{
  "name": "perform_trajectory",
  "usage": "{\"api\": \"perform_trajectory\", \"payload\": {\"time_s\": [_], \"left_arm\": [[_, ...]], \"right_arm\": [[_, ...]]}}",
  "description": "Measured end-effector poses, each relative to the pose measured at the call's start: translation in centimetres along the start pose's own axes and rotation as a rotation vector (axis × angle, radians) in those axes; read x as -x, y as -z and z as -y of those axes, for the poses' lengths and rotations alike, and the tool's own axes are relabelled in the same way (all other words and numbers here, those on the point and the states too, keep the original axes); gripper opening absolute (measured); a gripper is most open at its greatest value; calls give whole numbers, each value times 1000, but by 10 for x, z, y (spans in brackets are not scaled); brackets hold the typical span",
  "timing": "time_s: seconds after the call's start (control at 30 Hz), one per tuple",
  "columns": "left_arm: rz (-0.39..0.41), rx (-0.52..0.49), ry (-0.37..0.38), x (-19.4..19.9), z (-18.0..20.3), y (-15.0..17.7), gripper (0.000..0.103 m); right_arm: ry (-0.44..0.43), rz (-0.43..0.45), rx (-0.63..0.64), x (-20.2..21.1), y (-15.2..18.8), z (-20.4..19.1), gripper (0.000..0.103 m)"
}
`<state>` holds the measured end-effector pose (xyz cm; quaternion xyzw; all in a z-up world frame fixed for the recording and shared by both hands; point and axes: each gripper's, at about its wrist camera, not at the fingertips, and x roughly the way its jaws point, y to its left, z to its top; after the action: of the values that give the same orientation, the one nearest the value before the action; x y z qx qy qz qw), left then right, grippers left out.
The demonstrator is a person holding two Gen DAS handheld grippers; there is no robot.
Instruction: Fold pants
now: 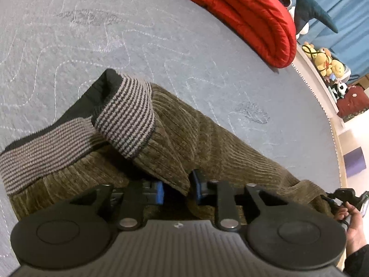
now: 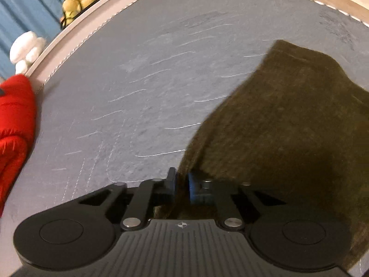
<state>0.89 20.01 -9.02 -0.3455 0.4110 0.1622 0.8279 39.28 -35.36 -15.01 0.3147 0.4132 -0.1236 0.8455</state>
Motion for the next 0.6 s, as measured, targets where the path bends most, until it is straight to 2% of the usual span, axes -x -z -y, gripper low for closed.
{"api": "perform_trajectory", "payload": {"time_s": [0.1,0.2,0.37,0.43,0.5,0.6], "left_arm": [[22,-28,15,6,0,-2,10],[36,-45,39,17,-2,-3,9],[74,-56,78,44,-13,-3,8],[95,-73,90,57,-19,-1,8],[104,-64,99,69,-27,0,8],[90,-33,102,79,-40,0,8]], "right_arm": [[-16,38,3,22,4,10,8],[-59,98,12,62,10,24,7],[-130,226,57,157,35,46,7],[-128,271,60,194,51,60,7],[-113,279,53,226,72,82,7],[-77,248,42,253,111,118,7]]}}
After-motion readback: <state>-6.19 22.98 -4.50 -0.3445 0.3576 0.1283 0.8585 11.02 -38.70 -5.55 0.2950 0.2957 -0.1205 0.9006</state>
